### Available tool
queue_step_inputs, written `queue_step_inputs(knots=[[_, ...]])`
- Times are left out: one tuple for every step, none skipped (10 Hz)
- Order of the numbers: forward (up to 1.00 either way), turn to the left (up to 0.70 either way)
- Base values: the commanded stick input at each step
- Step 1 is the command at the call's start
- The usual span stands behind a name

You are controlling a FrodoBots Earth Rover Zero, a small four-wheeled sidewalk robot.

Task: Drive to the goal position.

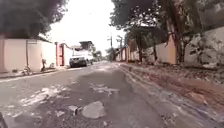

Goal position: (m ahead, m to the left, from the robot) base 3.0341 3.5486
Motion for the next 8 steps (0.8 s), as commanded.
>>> queue_step_inputs(knots=[[0.70,0.00],[0.70,0.00],[0.70,0.00],[0.70,0.00],[0.70,0.00],[0.70,0.00],[0.70,0.00],[0.70,0.00]])
